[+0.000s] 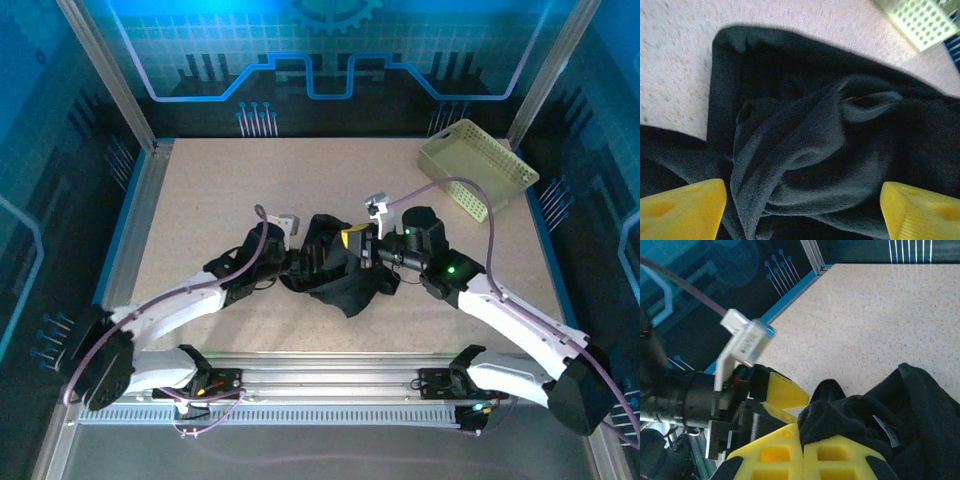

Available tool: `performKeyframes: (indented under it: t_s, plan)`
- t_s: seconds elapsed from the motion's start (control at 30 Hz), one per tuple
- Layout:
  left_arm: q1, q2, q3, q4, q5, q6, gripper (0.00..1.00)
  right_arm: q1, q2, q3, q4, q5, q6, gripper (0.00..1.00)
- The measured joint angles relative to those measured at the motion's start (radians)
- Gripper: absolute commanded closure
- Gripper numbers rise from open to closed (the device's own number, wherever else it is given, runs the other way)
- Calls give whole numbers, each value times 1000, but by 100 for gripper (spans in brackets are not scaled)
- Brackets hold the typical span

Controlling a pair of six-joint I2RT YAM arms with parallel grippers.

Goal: Fold the inside-out t-shirt

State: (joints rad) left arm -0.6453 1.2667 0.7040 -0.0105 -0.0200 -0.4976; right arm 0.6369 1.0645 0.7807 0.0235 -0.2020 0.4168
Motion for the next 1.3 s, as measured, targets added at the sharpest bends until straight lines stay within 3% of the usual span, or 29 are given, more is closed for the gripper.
performKeyframes:
  t_s: [0.2,0.37,0.43,0.6,0.77,0.83,1.03,1.13,1.23,1.3]
  plan:
    - [0,87,11,-1,45,3,51,0,-36,-39,0,11,0,100]
    - [8,106,36,8,44,7,90,0,-48,-49,-5,26,-7,100]
    - [24,105,40,9,44,8,100,-1,-57,-50,-21,53,-11,100]
    - [124,2,41,-6,61,5,100,-72,-99,-50,-122,141,-26,100]
    - [320,-267,42,-26,96,-6,100,-307,-169,-47,-191,117,-16,100]
    - [372,-359,43,-18,139,-23,100,-356,-187,-31,-191,75,-13,100]
    - [395,-388,31,2,209,-69,100,-364,-152,4,-143,-10,2,100]
    - [398,-311,-17,-6,222,-90,100,-362,-57,-11,-129,-12,12,86]
    - [398,-193,-40,-20,259,-107,100,-354,81,-6,-177,32,16,51]
    - [394,-135,-41,-33,274,-108,100,-337,160,20,-241,93,11,38]
